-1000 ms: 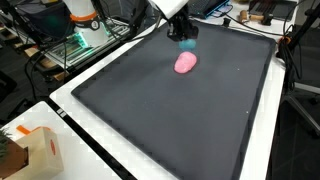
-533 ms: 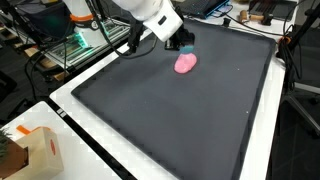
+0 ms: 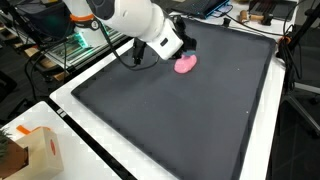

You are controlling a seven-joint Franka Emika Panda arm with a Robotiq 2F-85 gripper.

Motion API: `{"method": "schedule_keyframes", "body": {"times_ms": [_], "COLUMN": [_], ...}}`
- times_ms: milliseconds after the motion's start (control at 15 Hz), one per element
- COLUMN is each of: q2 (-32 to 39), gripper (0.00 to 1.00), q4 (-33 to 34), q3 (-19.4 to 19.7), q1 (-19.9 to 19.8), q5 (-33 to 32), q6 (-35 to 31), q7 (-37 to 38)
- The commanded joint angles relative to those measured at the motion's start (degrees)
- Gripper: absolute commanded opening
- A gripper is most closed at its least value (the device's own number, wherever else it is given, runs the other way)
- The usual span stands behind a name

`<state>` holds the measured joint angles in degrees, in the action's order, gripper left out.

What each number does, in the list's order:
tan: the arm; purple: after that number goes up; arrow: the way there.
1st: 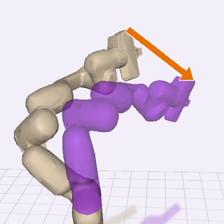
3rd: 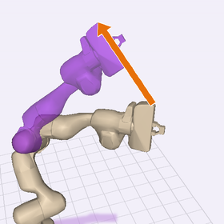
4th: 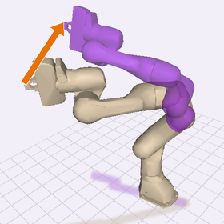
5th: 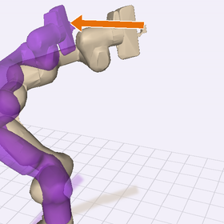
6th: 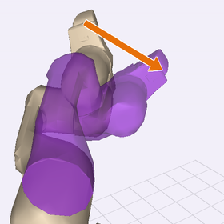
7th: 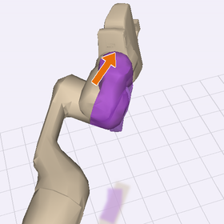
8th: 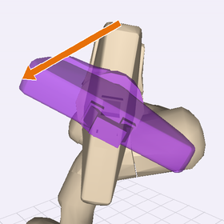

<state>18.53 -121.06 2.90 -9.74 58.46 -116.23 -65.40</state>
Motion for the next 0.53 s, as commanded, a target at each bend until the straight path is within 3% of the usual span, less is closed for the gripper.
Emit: {"method": "schedule_keyframes", "body": {"times_ms": [0, 467], "q2": [3.64, 7.87], "gripper": [0.25, 0.25], "q4": [2.64, 5.22], "q3": [0.38, 1.04], "q1": [-1.03, -1.55], "q5": [1.92, 1.09], "q6": [2.55, 2.32], "q7": [-1.12, -0.18]}}
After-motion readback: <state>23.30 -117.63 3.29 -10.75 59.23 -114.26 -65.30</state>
